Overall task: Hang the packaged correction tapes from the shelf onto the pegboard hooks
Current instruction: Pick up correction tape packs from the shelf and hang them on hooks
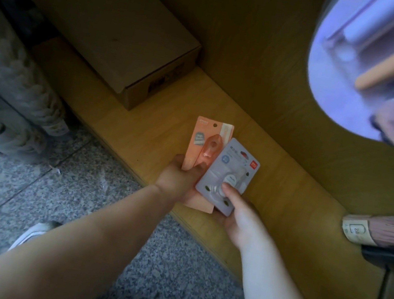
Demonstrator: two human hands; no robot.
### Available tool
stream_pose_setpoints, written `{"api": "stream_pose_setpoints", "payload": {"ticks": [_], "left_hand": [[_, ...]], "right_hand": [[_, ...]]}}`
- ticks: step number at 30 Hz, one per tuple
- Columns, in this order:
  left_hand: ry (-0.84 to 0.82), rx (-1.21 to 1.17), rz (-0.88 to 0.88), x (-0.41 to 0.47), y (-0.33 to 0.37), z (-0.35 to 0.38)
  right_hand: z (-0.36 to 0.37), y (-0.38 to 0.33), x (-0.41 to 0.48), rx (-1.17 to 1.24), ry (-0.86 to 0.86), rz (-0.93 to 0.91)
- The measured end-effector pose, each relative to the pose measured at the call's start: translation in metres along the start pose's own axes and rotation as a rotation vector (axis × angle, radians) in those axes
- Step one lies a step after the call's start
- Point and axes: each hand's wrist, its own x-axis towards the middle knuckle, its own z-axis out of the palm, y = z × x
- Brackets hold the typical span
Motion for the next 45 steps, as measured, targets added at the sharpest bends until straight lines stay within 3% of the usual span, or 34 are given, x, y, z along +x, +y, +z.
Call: {"api": "stream_pose_setpoints", "payload": {"ticks": [4,9,17,25,32,45], "left_hand": [[-0.103,-0.095,-0.077,-0.037,0.004,0.003],[-0.232,-0.137,-0.041,-0.115,0.021,0.013],[-0.648,-0.223,0.029,-0.272,0.035,0.015],[-0.644,-0.181,0.396,-0.38,0.094,-0.001],[-0.592,-0.178,0.677,-0.438,0.171,-0.013],[-0.527,-0.256,0.814,-0.456,0.294,0.007]], "right_hand": [[-0.013,-0.005,-0.042,0.014,-0.01,-0.071],[-0.032,-0.014,-0.132,-0.025,-0.033,-0.143],[-0.063,-0.023,-0.299,-0.087,-0.082,-0.32],[-0.033,-0.039,-0.412,-0.072,-0.136,-0.641],[-0.001,-0.08,-0.484,-0.124,-0.063,-0.967],[0.022,-0.19,-0.554,-0.151,-0.012,-1.262]]}}
